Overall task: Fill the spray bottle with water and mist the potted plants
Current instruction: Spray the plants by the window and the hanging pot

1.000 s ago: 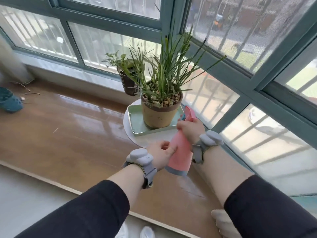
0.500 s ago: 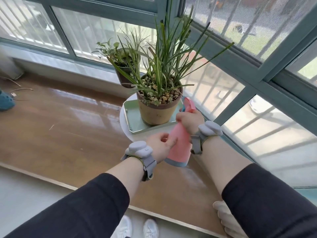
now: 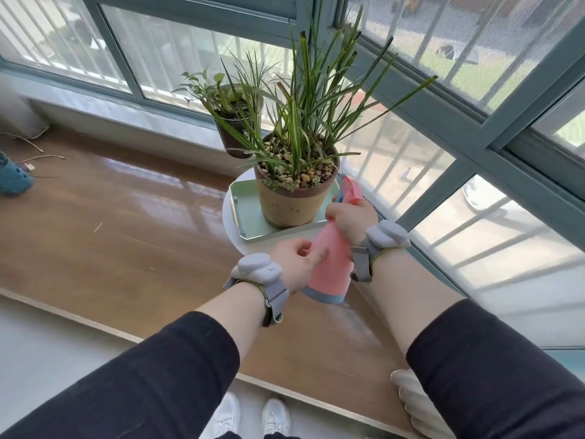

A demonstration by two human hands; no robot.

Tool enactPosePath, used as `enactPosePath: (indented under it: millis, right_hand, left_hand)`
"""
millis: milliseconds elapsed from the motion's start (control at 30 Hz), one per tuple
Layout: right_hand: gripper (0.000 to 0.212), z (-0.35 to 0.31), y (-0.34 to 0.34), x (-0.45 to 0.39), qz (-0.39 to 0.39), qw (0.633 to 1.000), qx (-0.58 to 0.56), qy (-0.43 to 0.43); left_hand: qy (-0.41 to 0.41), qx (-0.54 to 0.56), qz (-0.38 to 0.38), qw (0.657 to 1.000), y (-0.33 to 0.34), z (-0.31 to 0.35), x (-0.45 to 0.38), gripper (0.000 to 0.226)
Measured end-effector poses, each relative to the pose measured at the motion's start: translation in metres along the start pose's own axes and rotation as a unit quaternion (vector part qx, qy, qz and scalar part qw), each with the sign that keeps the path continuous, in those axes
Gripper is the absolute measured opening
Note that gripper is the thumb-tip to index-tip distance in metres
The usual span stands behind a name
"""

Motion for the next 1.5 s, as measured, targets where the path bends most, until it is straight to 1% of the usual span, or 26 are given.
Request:
enactPosePath:
  millis: [67, 167, 233, 300, 367, 433, 533, 600, 667, 733, 833, 900, 933, 1000, 1067, 1167, 1300, 1400, 1433, 1500]
  right_hand:
    - [0.016, -0.001, 0.003, 0.005, 0.014, 1.000, 0.005, 0.014]
    - [0.011, 0.001, 0.007, 0.009, 0.003, 1.000, 0.001, 0.018]
    - [0.018, 0.004, 0.014, 0.012, 0.011, 1.000, -0.014, 0.020]
    - [0.025, 0.002, 0.025, 0.018, 0.047, 0.998, -0.023, 0.030]
    - [0.026, 0.002, 0.033, 0.023, 0.061, 0.996, -0.022, 0.055]
    - [0.023, 0.003, 0.045, 0.030, 0.060, 0.996, -0.011, 0.063]
    - [0.014, 0.002, 0.060, 0.040, 0.064, 0.997, 0.004, 0.052]
    - [0.016, 0.000, 0.072, 0.049, 0.072, 0.996, 0.015, 0.047]
    - [0.012, -0.006, 0.084, 0.059, 0.063, 0.997, 0.025, 0.041]
    - [0.019, -0.010, 0.096, 0.067, 0.070, 0.996, 0.024, 0.042]
    - [0.036, -0.019, 0.120, 0.079, 0.094, 0.994, 0.037, 0.047]
    - [0.050, -0.024, 0.139, 0.086, 0.103, 0.992, 0.051, 0.044]
    - [0.051, -0.026, 0.140, 0.087, 0.107, 0.992, 0.051, 0.045]
    - [0.043, -0.032, 0.153, 0.093, 0.140, 0.988, 0.026, 0.054]
    - [0.045, -0.038, 0.166, 0.099, 0.173, 0.983, 0.004, 0.063]
    - [0.042, -0.044, 0.176, 0.104, 0.177, 0.981, 0.018, 0.083]
    - [0.054, -0.051, 0.188, 0.108, 0.198, 0.976, 0.005, 0.091]
    - [0.056, -0.055, 0.196, 0.108, 0.199, 0.976, -0.016, 0.093]
    - [0.053, -0.056, 0.198, 0.108, 0.200, 0.975, -0.025, 0.094]
    - [0.036, -0.060, 0.201, 0.106, 0.206, 0.973, -0.034, 0.097]
  left_hand:
    - [0.002, 0.000, 0.000, 1.000, -0.002, -0.003, 0.001, 0.042]
    - [0.002, -0.005, -0.008, 1.000, -0.008, -0.009, 0.004, 0.041]
    - [0.007, -0.011, -0.015, 1.000, -0.014, -0.014, 0.008, 0.040]
    - [0.010, -0.014, -0.020, 1.000, -0.023, -0.021, 0.009, 0.039]
    - [0.009, -0.024, -0.028, 0.999, -0.030, -0.026, 0.010, 0.039]
    - [0.012, -0.039, -0.038, 0.998, -0.043, -0.035, 0.011, 0.040]
    - [0.016, -0.047, -0.048, 0.998, -0.059, -0.050, 0.009, 0.040]
    - [0.021, -0.057, -0.057, 0.997, -0.074, -0.060, 0.008, 0.039]
    - [0.036, -0.073, -0.074, 0.994, -0.090, -0.069, 0.007, 0.037]
    - [0.052, -0.081, -0.088, 0.991, -0.106, -0.078, 0.006, 0.036]
    - [0.066, -0.091, -0.106, 0.988, -0.134, -0.092, 0.003, 0.039]
    - [0.085, -0.111, -0.124, 0.982, -0.153, -0.102, -0.002, 0.039]
    - [0.092, -0.113, -0.123, 0.982, -0.155, -0.101, -0.002, 0.039]
    - [0.099, -0.107, -0.126, 0.981, -0.171, -0.107, -0.004, 0.037]
    - [0.107, -0.105, -0.135, 0.979, -0.185, -0.115, -0.008, 0.036]
    - [0.110, -0.101, -0.142, 0.978, -0.195, -0.119, -0.012, 0.046]
    - [0.118, -0.096, -0.147, 0.977, -0.208, -0.123, -0.017, 0.050]
    - [0.119, -0.111, -0.155, 0.974, -0.213, -0.125, -0.023, 0.049]
    - [0.119, -0.115, -0.158, 0.973, -0.216, -0.125, -0.025, 0.049]
    - [0.121, -0.116, -0.162, 0.972, -0.220, -0.124, -0.032, 0.048]
Point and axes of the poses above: each hand's wrist, its own x-axis away from the middle knuckle, its own y-axis out of the palm, z = x × y, the point moved 2 cm from there along -x, towards the middle knuckle, and after that the axes turned 1 degree about -x, right-handed, at the moved point
